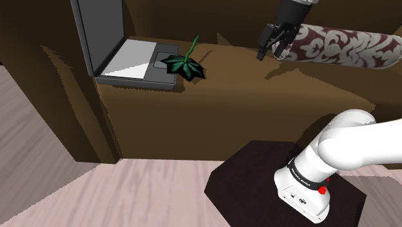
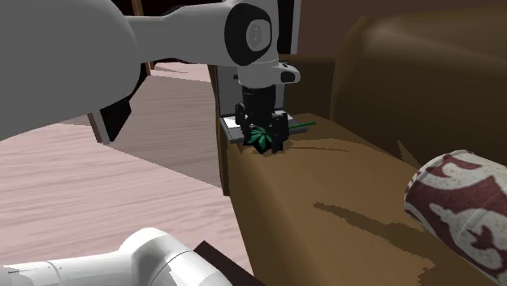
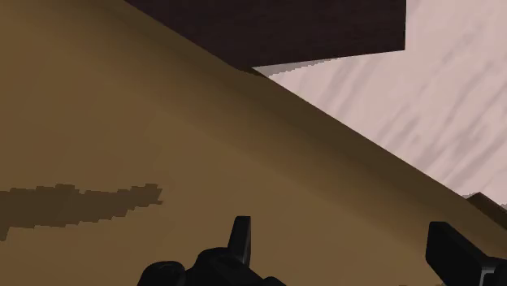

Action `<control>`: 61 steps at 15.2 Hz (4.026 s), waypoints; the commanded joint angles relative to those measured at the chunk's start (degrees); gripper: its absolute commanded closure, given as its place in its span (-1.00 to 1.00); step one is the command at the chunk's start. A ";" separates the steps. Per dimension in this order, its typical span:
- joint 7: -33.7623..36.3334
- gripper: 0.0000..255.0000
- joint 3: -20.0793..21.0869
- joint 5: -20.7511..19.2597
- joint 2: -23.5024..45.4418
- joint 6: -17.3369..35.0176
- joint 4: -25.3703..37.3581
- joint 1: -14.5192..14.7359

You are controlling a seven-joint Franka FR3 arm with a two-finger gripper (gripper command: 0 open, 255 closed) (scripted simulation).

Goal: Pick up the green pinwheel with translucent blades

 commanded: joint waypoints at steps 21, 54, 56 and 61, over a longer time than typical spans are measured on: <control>52.12 -1.00 21.74 -2.84 35.45 25.49 20.07 -12.43; 63.33 1.00 23.75 -9.02 44.32 25.60 29.15 -13.69; 63.15 1.00 23.75 -8.93 44.31 24.07 30.68 -13.68; 62.83 1.00 23.78 -8.86 44.47 20.87 34.03 -13.66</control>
